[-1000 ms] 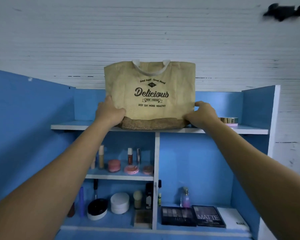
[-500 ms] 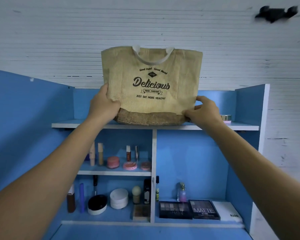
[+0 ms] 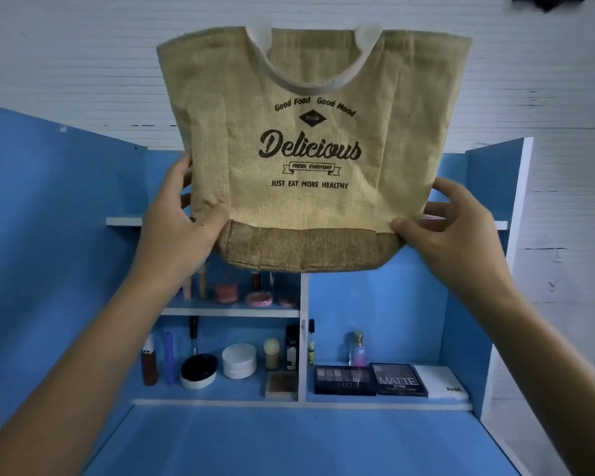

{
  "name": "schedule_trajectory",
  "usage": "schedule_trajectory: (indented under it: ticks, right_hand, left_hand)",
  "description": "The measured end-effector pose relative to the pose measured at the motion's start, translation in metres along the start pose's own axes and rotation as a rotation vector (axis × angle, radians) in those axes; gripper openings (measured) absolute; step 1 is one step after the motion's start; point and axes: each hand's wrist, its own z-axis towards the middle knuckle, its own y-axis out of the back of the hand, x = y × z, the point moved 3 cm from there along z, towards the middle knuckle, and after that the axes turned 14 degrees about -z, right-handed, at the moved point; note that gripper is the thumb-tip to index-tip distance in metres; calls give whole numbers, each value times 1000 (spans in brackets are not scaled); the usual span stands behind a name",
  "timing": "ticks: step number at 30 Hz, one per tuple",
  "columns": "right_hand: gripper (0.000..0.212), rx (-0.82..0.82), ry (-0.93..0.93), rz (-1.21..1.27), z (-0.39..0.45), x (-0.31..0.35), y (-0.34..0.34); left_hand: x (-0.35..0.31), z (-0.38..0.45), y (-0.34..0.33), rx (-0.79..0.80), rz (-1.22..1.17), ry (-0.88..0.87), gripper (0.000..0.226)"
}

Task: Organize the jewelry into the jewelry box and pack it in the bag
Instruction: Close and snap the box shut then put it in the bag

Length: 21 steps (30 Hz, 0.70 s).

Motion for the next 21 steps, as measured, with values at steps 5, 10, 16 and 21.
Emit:
schedule_trajectory:
  ticks: [5,10,16,21]
  right_hand:
    - [59,0,2,2,-46,-22,-4]
    - [63,48,-66,19,-92,-56,-20]
    - [64,130,-153,-24,-138,-101,-42]
    - [62,206,-232,-70,-173,-137,-60]
  left_hand:
    - [18,-46,6,15,-36,27,70]
    - [55,-95,6,65,-68,122,78]
    - [104,-154,-1,110,12,250,86]
    - [145,-195,-4,176,66,327,87]
